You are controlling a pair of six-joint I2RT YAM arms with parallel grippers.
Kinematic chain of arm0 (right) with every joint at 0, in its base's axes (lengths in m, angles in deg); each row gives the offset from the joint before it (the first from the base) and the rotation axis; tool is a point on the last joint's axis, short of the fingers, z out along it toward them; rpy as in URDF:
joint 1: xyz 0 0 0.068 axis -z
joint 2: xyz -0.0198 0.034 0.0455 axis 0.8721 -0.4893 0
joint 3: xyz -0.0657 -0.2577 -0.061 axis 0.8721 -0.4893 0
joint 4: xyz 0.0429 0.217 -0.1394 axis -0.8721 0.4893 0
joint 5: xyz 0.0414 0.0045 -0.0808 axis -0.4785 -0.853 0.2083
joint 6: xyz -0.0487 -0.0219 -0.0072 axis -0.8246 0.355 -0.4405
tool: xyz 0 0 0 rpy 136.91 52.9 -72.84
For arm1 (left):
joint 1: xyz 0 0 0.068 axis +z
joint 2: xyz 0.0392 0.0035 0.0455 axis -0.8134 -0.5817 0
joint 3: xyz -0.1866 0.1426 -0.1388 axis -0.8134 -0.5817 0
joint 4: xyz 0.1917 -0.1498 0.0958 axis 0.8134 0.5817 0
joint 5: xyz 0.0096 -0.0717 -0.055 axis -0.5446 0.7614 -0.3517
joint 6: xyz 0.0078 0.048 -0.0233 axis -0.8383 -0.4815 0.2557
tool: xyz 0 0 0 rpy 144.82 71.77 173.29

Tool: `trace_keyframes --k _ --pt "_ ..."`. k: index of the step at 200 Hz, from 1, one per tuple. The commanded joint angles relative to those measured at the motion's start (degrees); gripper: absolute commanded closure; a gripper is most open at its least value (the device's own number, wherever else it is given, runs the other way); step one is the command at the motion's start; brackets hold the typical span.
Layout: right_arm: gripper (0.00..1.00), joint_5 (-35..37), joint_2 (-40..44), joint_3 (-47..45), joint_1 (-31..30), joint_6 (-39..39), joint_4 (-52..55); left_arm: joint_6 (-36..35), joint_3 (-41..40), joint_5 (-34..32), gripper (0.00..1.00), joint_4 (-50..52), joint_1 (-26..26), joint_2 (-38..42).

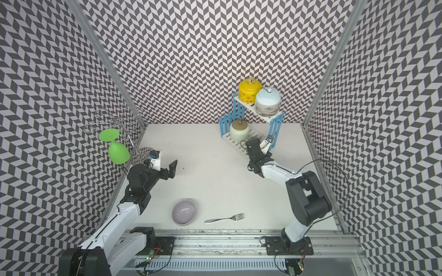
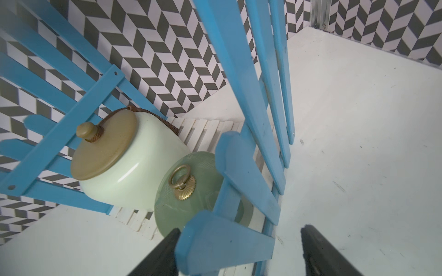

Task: Remove the tea canisters from the shelf
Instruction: Move the shelf to the center of the board.

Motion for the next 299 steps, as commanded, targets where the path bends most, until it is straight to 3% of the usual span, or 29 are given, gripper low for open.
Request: trace_keyframes --k 1,49,104,143,209,299 --pt "0.3 2.11 -0.2 0.28 -0.34 -0.26 -1.52 -0.24 0.18 0.41 0.0 -0.17 -0.22 0.93" --pt "0.62 1.16 0.18 -1.04 -0.34 -1.29 -2.13 -0.55 0.06 0.33 0.0 -0.25 -0.31 1.41" --pt "0.86 0.32 2.8 -2.85 -0.33 -5.35 -3.76 -0.64 -0.26 0.64 0.0 -0.45 -0.45 1.79" --pt "0.93 -2.87 4.39 -3.83 -0.34 -10.96 -5.37 -0.68 0.02 1.14 0.0 -0.24 -0.22 1.59" --pt "0.95 -16.78 6.29 -6.35 -0.34 -20.86 -9.94 -1.03 -0.55 2.37 0.0 -0.87 -0.38 1.72" --pt "0.96 -26.76 7.89 -7.95 -0.34 -30.9 -12.85 -1.01 -0.43 2.95 0.0 -0.51 -0.74 1.85"
